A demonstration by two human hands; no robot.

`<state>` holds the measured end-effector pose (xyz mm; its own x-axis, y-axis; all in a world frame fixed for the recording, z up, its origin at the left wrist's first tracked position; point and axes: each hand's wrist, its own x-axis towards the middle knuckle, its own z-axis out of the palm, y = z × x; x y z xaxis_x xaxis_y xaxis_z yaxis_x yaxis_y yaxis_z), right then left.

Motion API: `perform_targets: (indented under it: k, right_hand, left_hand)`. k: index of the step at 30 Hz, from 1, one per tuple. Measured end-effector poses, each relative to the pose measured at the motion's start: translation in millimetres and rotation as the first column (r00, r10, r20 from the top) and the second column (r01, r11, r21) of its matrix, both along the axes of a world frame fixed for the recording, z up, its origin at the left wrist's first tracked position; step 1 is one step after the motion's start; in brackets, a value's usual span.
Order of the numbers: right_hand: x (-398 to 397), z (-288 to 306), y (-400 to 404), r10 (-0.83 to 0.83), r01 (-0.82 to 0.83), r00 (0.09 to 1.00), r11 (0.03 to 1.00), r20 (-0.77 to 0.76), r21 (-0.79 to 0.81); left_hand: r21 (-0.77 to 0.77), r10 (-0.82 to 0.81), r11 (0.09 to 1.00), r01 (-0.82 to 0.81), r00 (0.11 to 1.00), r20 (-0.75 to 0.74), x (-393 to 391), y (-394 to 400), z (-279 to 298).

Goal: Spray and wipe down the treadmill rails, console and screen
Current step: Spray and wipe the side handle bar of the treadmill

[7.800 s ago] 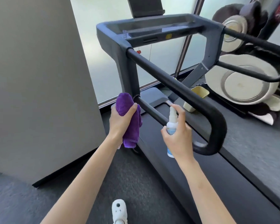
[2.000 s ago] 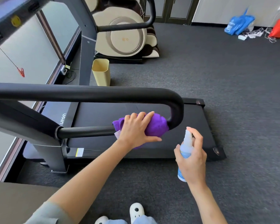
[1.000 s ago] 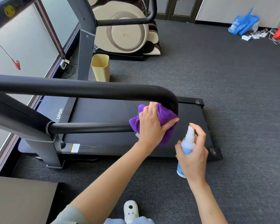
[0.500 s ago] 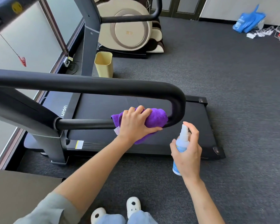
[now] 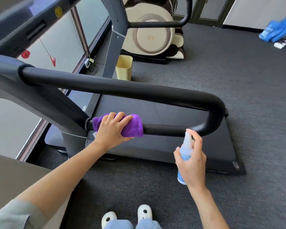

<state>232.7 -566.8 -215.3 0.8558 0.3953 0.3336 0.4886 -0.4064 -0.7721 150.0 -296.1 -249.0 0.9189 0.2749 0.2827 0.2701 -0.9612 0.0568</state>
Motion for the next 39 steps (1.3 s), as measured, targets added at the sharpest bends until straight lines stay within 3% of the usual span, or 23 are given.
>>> perform_targets:
  k: [6, 14, 28, 32, 39]
  right_hand:
    - [-7.4, -0.1, 4.6, -0.022, 0.022, 1.000, 0.999, 0.013, 0.034]
    - [-7.1, -0.8, -1.6, -0.072, 0.072, 0.997, 0.996, -0.010, 0.043]
    - [26.9, -1.5, -49.2, -0.100, 0.099, 0.995, 0.993, 0.003, 0.057]
    - [32.4, -4.8, -59.5, -0.129, 0.129, 0.992, 0.990, -0.005, 0.060]
    - [29.5, -4.1, -51.3, -0.094, 0.096, 0.995, 0.994, -0.034, 0.051]
  left_hand:
    - [-0.010, 0.057, 0.998, -0.058, 0.994, -0.090, -27.6, 41.8, 2.8]
    - [0.018, -0.094, 0.995, 0.097, 0.988, -0.121, 24.0, -10.9, 9.1]
    - [-0.002, -0.192, 0.981, 0.192, 0.981, -0.009, 107.4, -125.4, 20.3]
    - [-0.022, -0.139, 0.990, 0.140, 0.989, 0.055, 131.5, -171.4, 22.2]
    - [0.086, -0.192, 0.980, 0.181, 0.973, 0.131, 99.5, -130.9, 6.5]
